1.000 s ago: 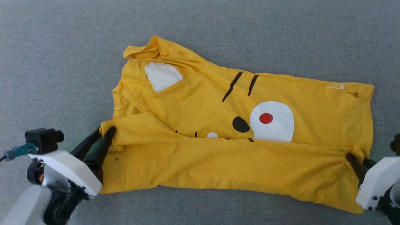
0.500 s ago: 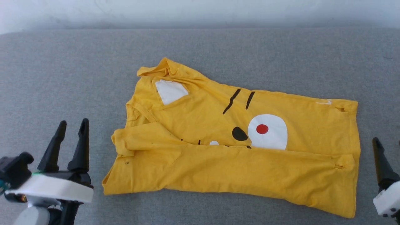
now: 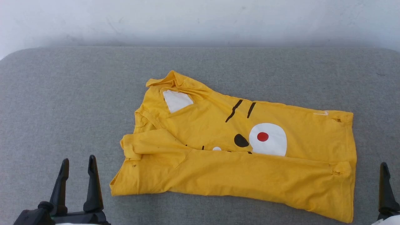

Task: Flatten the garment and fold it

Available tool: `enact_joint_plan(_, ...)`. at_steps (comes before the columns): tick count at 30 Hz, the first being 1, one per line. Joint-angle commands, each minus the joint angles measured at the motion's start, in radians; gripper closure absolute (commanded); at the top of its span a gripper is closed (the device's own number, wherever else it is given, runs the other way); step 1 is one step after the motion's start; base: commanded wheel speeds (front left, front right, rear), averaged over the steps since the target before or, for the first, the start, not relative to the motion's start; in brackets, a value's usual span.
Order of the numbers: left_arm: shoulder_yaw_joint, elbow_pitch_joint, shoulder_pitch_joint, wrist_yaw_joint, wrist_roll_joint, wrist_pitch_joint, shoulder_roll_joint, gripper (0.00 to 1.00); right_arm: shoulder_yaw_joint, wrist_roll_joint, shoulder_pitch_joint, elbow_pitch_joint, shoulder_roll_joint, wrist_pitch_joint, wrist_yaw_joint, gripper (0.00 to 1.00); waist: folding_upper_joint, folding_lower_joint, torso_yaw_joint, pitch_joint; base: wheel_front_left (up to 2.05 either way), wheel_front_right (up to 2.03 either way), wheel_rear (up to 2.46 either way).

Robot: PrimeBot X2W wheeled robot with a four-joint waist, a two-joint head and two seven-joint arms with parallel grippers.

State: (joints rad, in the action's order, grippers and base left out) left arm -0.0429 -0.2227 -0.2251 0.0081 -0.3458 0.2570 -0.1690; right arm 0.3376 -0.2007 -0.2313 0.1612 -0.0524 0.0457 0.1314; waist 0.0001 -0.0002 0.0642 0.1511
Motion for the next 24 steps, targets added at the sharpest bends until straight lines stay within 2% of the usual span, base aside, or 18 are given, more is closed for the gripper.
enact_joint_plan(1, -0.011, 0.007, -0.006, -0.012, 0.014, 0.005, 0.002, 0.0, -0.002, 0.0, -0.001, -0.007, 0.002, 0.01, -0.001, 0.0, -0.0001, 0.0002, 0.003, 0.001, 0.0, 0.0, 0.0)
enact_joint_plan(5, -0.01, 0.054, 0.002, -0.046, 0.021, -0.01, -0.024, 0.0, 0.0, 0.003, 0.01, -0.022, 0.002, 0.019, -0.001, 0.0, -0.0001, 0.0002, 0.006, 0.009, 0.0, 0.0, 0.0)
enact_joint_plan(9, 0.029, 0.103, 0.046, -0.093, -0.038, -0.172, -0.077, 0.0, -0.004, 0.007, 0.02, -0.028, 0.002, 0.008, -0.001, 0.0, -0.0001, 0.0002, 0.012, 0.029, 0.0, 0.0, 0.0)
enact_joint_plan(12, 0.057, 0.124, 0.083, -0.113, -0.093, -0.311, -0.123, 0.0, -0.01, 0.008, 0.029, -0.031, 0.002, 0.004, -0.001, 0.0, -0.0001, 0.0002, 0.012, 0.047, 0.0, 0.0, 0.0)
enact_joint_plan(19, 0.083, 0.166, 0.137, -0.123, -0.213, -0.589, -0.194, 0.0, -0.029, 0.01, 0.054, -0.047, 0.002, -0.001, -0.001, 0.0, -0.0001, 0.0002, -0.009, 0.092, 0.0, 0.0, 0.0)
enact_joint_plan(24, 0.085, 0.164, 0.15, -0.123, -0.266, -0.679, -0.209, 0.0, -0.027, 0.011, 0.064, -0.055, 0.002, 0.002, -0.001, 0.0, -0.0001, 0.0002, -0.022, 0.117, 0.0, 0.0, 0.0)
